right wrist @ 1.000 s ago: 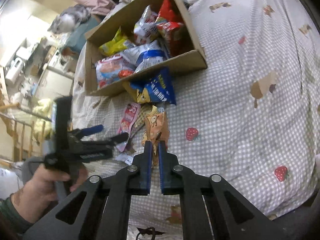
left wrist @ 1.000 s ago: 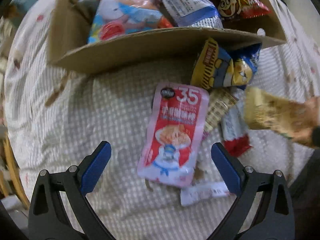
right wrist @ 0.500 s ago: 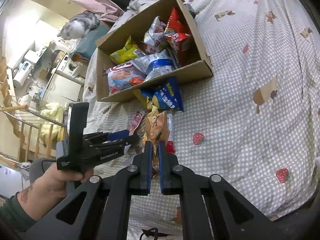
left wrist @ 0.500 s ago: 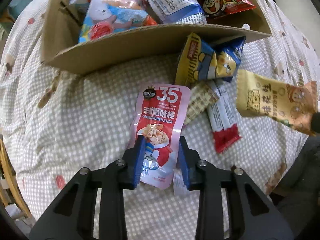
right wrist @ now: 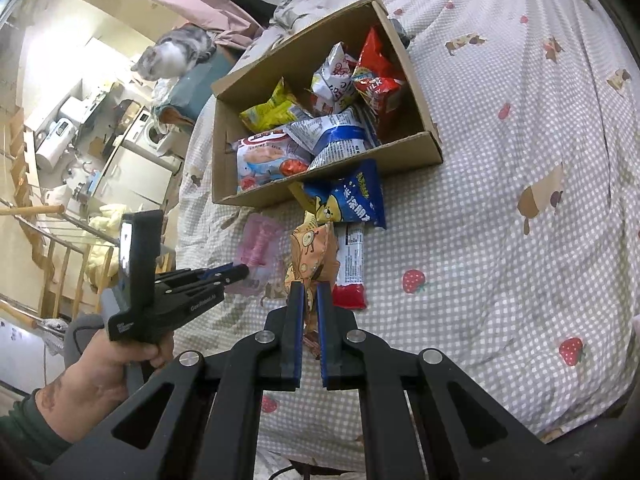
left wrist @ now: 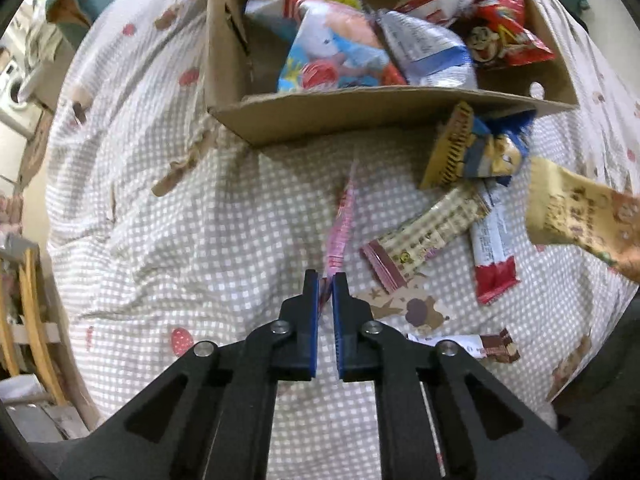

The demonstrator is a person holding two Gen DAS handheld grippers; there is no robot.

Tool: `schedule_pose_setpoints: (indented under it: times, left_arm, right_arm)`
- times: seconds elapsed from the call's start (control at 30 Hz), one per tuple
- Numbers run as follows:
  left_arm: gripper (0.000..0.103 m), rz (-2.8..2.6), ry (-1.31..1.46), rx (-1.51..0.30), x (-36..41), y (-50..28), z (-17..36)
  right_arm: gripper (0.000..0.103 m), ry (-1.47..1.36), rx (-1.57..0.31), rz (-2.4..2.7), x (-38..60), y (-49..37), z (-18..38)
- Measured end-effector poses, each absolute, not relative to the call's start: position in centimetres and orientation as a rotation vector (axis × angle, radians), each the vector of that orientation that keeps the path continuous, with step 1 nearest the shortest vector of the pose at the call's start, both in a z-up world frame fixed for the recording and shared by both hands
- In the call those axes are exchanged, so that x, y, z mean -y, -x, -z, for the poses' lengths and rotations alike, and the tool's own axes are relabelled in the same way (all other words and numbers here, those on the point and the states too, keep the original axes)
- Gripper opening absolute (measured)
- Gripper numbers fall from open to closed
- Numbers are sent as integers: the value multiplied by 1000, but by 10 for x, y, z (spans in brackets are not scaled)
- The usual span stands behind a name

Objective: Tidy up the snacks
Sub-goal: 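Grasp the brown peanut snack bag with the right tool while the left tool grasps the pink stick pack, then carry both snacks into the box and open both tools to release them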

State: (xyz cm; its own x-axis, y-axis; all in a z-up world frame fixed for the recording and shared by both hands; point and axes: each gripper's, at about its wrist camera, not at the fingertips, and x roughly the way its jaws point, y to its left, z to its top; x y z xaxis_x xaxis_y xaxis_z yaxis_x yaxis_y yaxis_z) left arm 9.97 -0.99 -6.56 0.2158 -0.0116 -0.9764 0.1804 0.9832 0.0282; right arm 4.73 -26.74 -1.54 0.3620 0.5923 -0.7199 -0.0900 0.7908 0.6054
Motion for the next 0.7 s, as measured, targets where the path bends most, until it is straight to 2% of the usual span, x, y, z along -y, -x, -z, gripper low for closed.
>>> schedule_pose_setpoints:
  times: [0.13,0.3,0.7]
  left_arm:
    - [10,145,-163,-1371,19,-115,81]
    - [7,135,-96,-1409,13,-134,98]
    - [5,47,-3,-1305,-38,-111,28]
  right_arm:
    - [6,-513,-1126,-465,267,-49,16]
    - [6,-506,-1133,-461,266,-50,18]
    - [6,-536,-1072,-513,265,-50,7]
